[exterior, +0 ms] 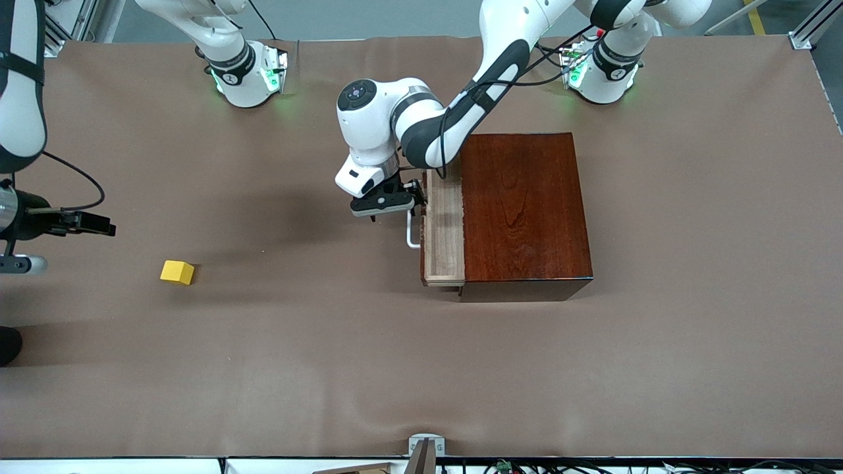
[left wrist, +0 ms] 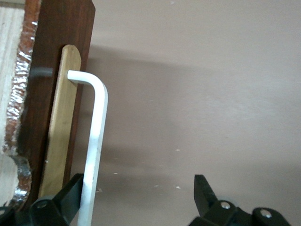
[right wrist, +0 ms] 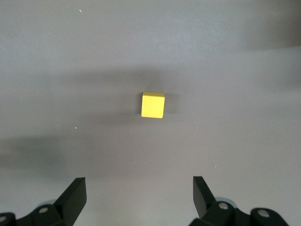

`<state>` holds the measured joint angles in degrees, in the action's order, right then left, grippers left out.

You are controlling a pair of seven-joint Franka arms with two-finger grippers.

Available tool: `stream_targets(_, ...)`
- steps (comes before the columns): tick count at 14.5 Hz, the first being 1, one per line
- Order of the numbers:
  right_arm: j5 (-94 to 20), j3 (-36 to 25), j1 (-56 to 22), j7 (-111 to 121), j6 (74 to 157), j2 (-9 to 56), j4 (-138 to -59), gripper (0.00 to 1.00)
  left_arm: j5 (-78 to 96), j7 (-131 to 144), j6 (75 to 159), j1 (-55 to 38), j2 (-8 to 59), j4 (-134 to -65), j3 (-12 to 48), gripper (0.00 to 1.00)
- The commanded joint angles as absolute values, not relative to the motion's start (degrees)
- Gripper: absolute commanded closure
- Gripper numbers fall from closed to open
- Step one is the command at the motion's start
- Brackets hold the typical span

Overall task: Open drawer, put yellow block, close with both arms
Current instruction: 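Pull the drawer open with the left gripper while the right gripper reaches the cube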

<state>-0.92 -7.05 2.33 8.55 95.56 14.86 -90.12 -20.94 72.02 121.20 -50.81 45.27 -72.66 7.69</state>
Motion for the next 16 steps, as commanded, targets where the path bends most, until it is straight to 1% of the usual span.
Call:
stream_targets(1,-0.79,-6.42,2.9,7.91,99.74,14.59,-93.41,0.0,-20.83,75.32,125.68,-53.26,49.57,-66.8,8.96,0.0)
stream_targets(5,-0.79,-6.42,2.9,7.91,107.21,14.76,-99.04,0.0,-20.83,75.06,127.35,-53.61,49.22,-66.71,8.88,0.0)
stream_targets(8,-0.88,-6.42,3.16,7.91,109.42,16.51,-99.84,0.0,-20.83,74.88,130.43,-53.53,49.22,-66.8,8.18,0.0)
stream_targets(10,-0.97,-6.33,3.95,8.0,110.91,17.75,-100.1,0.0,-20.83,74.79,130.43,-53.44,48.96,-67.15,7.82,0.0)
stream_targets(14,-1.14,-6.33,3.87,8.09,117.76,17.93,-105.37,0.0,-21.01,74.79,129.12,-53.26,48.25,-67.41,7.73,0.0)
stream_targets(16,-1.41,-6.33,3.96,8.0,119.35,18.1,-106.61,0.0,-21.01,74.71,126.75,-53.17,46.94,-67.33,7.73,0.0)
